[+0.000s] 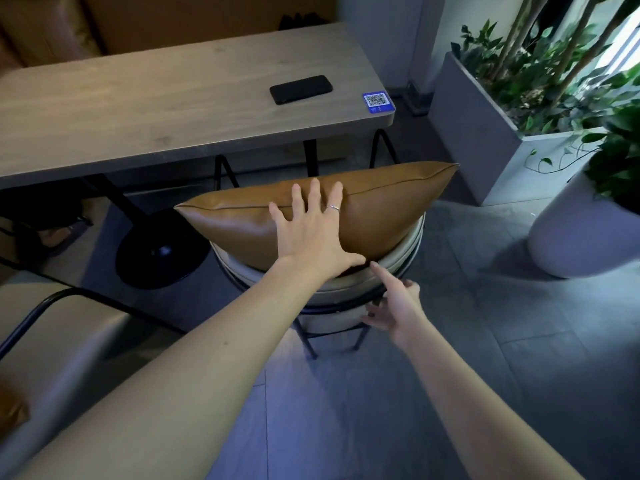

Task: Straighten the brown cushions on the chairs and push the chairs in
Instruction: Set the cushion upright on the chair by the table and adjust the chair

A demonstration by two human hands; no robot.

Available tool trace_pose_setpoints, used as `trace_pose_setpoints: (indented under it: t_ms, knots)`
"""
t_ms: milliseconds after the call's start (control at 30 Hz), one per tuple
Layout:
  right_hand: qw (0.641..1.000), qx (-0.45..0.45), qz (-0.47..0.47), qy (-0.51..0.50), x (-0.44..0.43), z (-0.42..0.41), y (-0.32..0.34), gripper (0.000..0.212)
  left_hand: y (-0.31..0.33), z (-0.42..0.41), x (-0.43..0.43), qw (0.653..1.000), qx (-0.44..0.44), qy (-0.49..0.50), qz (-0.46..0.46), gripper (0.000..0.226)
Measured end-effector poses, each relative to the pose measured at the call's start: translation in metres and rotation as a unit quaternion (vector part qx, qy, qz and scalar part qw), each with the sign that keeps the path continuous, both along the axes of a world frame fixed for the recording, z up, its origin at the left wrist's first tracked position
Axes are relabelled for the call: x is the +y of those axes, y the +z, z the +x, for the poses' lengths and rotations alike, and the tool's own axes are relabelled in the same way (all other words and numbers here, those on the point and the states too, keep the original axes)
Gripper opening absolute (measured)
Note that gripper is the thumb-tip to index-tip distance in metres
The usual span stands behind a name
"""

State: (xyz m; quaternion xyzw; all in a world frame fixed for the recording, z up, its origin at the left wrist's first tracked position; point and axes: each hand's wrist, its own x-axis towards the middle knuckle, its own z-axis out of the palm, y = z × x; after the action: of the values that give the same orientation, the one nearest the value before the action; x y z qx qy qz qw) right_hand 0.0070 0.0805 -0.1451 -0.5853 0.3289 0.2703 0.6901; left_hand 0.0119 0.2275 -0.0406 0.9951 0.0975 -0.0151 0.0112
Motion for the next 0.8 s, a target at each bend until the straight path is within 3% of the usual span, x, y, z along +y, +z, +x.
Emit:
trace_pose_setpoints:
  t_ms: [67, 167, 200, 333, 533, 733, 800]
  knots:
    - [0.998, -0.032, -0.035, 0.028, -0.011, 0.018, 0.012, 0.107, -0.003, 0.006, -0.013, 1.0, 0.004, -0.01, -0.009, 0.123]
    - [0.994, -0.059, -0.052, 0.077, -0.018, 0.037, 0.013, 0.058, -0.01, 0.014, -0.023, 1.0, 0.016, 0.0, 0.003, 0.127]
    - [0.992, -0.067, -0.065, 0.083, -0.018, 0.041, 0.009, 0.055, -0.014, 0.015, -0.023, 1.0, 0.01, 0.003, 0.013, 0.127]
    - [0.99, -0.08, -0.077, 0.084, -0.019, 0.052, -0.009, 0.075, -0.028, 0.019, -0.022, 0.998, -0.029, 0.009, 0.058, 0.12]
    - [0.986, -0.1, -0.086, 0.101, -0.025, 0.058, -0.014, 0.054, -0.03, 0.033, -0.024, 0.997, -0.038, 0.018, 0.064, 0.117]
    - [0.982, -0.118, -0.099, 0.104, -0.025, 0.055, -0.019, 0.102, -0.033, 0.015, -0.031, 0.997, -0.041, 0.004, 0.07, 0.113]
    - [0.978, -0.129, -0.114, 0.116, -0.025, 0.052, -0.017, 0.105, -0.033, 0.005, -0.032, 0.997, -0.041, -0.004, 0.07, 0.109]
